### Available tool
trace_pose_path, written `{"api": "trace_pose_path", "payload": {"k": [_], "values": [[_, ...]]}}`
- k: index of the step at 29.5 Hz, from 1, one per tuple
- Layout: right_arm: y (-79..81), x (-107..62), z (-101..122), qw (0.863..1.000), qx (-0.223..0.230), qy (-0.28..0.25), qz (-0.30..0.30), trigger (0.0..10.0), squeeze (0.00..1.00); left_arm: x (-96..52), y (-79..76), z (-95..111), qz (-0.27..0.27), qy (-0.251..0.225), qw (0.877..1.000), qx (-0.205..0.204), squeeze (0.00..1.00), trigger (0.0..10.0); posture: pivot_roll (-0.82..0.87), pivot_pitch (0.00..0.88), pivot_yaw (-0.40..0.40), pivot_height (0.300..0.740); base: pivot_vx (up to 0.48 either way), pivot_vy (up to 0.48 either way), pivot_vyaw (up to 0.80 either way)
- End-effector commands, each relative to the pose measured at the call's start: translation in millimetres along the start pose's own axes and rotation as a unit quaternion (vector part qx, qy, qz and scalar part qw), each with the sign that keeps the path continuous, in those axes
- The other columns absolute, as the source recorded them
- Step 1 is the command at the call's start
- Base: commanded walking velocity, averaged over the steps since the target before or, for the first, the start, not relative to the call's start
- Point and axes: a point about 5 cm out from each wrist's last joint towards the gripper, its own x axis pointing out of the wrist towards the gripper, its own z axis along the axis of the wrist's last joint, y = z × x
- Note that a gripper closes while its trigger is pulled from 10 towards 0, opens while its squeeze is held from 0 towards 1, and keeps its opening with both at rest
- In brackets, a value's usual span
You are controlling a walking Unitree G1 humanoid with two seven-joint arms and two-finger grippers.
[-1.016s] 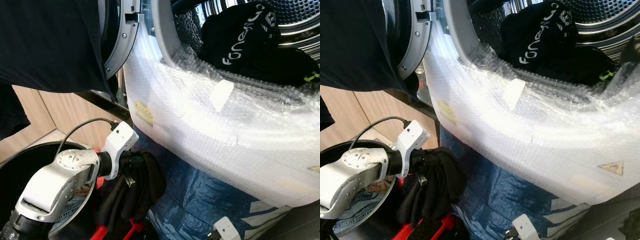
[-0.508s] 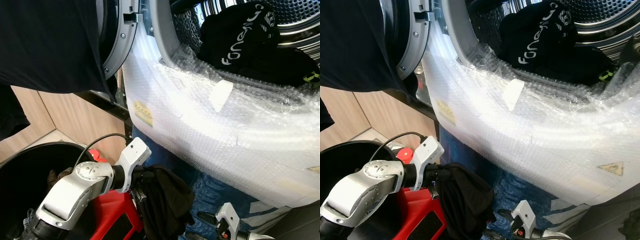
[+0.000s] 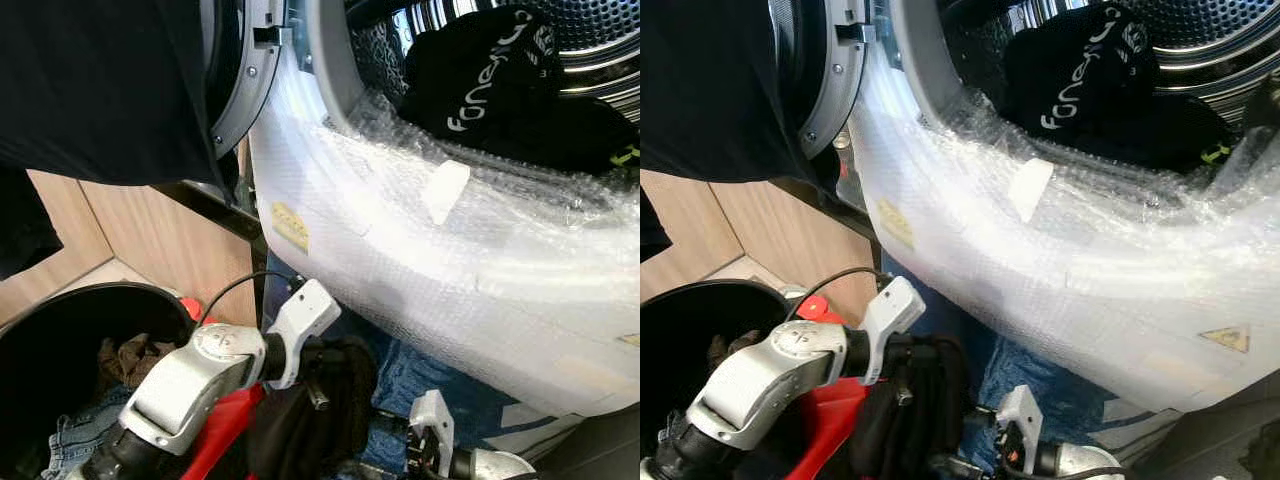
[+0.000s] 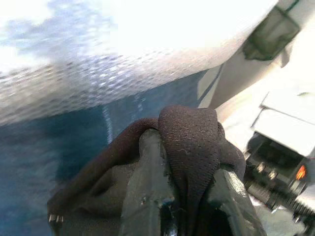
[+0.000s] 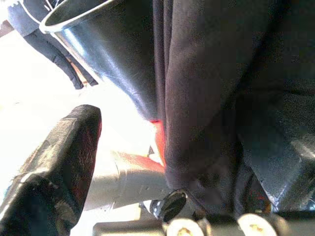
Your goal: Clothes washing
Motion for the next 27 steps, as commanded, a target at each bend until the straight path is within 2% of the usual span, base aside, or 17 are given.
{"api": "trace_pose_path", "payload": {"k": [1, 6, 11, 21, 23, 27], "values": [[-1.0, 3.0, 4.1, 1.000, -0.005, 0.002, -0.002, 10.0, 0.00, 4.3, -0.6, 7.2, 0.001, -0.010, 1.000, 0.015, 0.00, 0.0, 0.12, 0.093, -0.071, 0.740, 0.000, 0.000, 0.00], [-3.4, 15.0, 9.2, 1.000, -0.011, 0.000, -0.020, 10.0, 0.00, 10.6, -4.5, 12.6, -0.007, -0.021, 1.000, 0.016, 0.00, 0.0, 0.13, 0.102, -0.070, 0.740, 0.000, 0.000, 0.00], [-11.1, 31.4, 12.2, 0.997, -0.018, -0.003, -0.074, 10.0, 0.00, 16.0, -5.1, 26.1, -0.010, -0.038, 0.999, 0.025, 0.00, 0.0, 0.13, 0.106, -0.066, 0.740, 0.000, 0.000, 0.00], [-19.4, 41.8, 14.6, 0.989, -0.020, -0.006, -0.149, 10.0, 0.00, 15.1, -2.8, 38.0, -0.004, -0.053, 0.998, 0.033, 0.00, 0.0, 0.13, 0.105, -0.065, 0.740, 0.000, 0.000, 0.00], [-26.3, 43.3, 16.4, 0.981, -0.019, -0.008, -0.194, 10.0, 0.00, 14.7, -1.6, 39.8, 0.000, -0.055, 0.998, 0.033, 0.00, 0.0, 0.13, 0.104, -0.064, 0.740, 0.000, 0.000, 0.00], [-44.2, 40.6, 28.6, 0.951, 0.020, -0.062, -0.303, 10.0, 0.00, 14.0, -0.5, 42.2, 0.004, -0.059, 0.998, 0.030, 0.00, 0.0, 0.12, 0.101, -0.059, 0.740, 0.000, 0.000, 0.00]]}}
